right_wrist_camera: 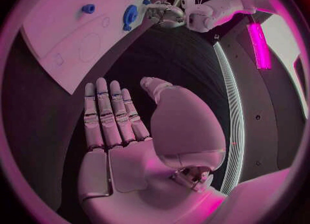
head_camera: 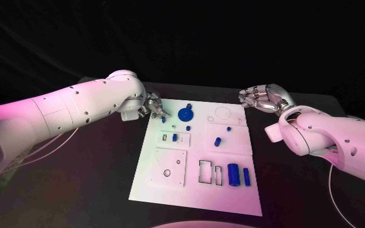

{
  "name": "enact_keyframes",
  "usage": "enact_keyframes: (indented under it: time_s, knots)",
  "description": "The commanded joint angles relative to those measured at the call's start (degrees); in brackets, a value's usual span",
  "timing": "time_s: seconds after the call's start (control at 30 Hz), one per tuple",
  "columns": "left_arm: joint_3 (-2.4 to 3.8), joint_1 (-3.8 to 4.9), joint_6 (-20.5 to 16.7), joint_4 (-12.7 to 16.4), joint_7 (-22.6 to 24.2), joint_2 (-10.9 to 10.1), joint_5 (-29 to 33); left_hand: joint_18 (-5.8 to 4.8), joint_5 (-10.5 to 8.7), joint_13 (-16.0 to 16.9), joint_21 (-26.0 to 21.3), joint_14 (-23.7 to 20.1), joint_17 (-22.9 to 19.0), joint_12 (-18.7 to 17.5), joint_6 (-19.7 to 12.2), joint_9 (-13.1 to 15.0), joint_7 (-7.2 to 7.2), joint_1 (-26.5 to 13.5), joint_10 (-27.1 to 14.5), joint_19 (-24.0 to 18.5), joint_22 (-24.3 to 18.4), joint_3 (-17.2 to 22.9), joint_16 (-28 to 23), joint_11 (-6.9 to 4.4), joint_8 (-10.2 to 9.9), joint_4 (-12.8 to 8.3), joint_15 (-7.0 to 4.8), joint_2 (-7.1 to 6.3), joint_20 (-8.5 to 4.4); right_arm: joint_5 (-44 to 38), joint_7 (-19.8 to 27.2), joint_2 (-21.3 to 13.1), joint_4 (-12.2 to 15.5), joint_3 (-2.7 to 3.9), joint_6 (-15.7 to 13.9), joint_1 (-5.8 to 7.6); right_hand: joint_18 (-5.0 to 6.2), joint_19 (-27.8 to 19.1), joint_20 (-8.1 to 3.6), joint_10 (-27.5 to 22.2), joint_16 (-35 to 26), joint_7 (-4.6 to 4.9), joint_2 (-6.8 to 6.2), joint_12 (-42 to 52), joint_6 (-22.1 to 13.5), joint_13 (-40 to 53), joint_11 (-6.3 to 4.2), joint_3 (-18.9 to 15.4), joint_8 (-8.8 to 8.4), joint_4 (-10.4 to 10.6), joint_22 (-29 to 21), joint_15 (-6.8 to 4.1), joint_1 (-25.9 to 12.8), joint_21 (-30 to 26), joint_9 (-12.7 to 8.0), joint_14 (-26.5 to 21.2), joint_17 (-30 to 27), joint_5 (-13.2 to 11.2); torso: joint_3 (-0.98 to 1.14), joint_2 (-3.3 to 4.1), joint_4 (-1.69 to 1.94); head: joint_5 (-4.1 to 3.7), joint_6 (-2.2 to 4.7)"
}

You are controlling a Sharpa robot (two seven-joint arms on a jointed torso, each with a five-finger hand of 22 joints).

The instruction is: Assemble the parts on the task board

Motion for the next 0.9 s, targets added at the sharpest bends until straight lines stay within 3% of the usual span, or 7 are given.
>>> enact_keyframes:
  time_s: [0.03, 0.4, 0.9]
  knots:
    - [0.02, 0.0, 0.4, 0.0, 0.5, 0.1, 1.1, 0.28, 0.05, 0.1, 0.3, 2.1, 3.2, 0.3, 0.5, -0.1, 0.11, 0.5, 0.1, 0.5, 0.2, 0.3, 0.3, -0.12, 0.1, 0.0, -0.51, -0.01, -0.08, -0.2, 0.5, 0.0, 0.1, 0.01, 0.7, -0.04, 0.58, -0.4, 0.1, 0.0, -0.2, 3.54, 0.06, 0.2, 0.3, -0.1, 0.23, 0.0, -0.16, 0.3, -0.1, 0.0, -0.4, -0.2, -0.1, 0.2, -0.1, 0.5, 0.0, -0.03, 0.02, -0.03, -0.08]
    - [0.01, -0.08, 0.6, -0.2, 0.5, 0.2, 1.2, 0.06, -0.1, 1.1, 0.9, 2.3, 3.6, 1.1, 0.8, -0.1, 0.06, 0.9, 0.9, 1.3, 1.3, 0.2, 0.6, -0.18, 0.3, 0.2, -0.59, -0.53, -0.16, -0.2, 0.5, 0.0, 0.1, 0.01, 0.8, -0.04, 0.61, -0.4, 0.1, 0.1, -0.3, 3.5, 0.2, 0.3, 0.4, -0.1, 0.2, 0.0, -0.11, 0.4, -0.2, -0.02, -0.4, -0.1, -0.1, 0.3, -0.1, 0.7, 0.0, -0.02, 0.04, 0.14, -0.06]
    - [-0.12, -0.11, 1.3, -0.6, 0.3, 0.4, 1.0, -0.21, 0.09, 3.5, 1.7, 2.5, 4.0, 3.3, 1.6, -0.2, -0.48, 2.0, 2.9, 2.3, 2.7, 0.8, 1.0, -0.66, 0.8, 0.0, -0.97, -0.03, -0.42, -0.1, 0.6, -0.1, 0.2, 0.01, 0.8, -0.04, 0.62, -0.4, 0.1, 0.1, -0.3, 3.49, 0.23, 0.3, 0.4, -0.1, 0.19, 0.0, -0.1, 0.4, -0.2, -0.04, -0.5, -0.1, -0.1, 0.4, -0.1, 0.8, -0.01, 0.02, -0.01, 0.1, -0.23]
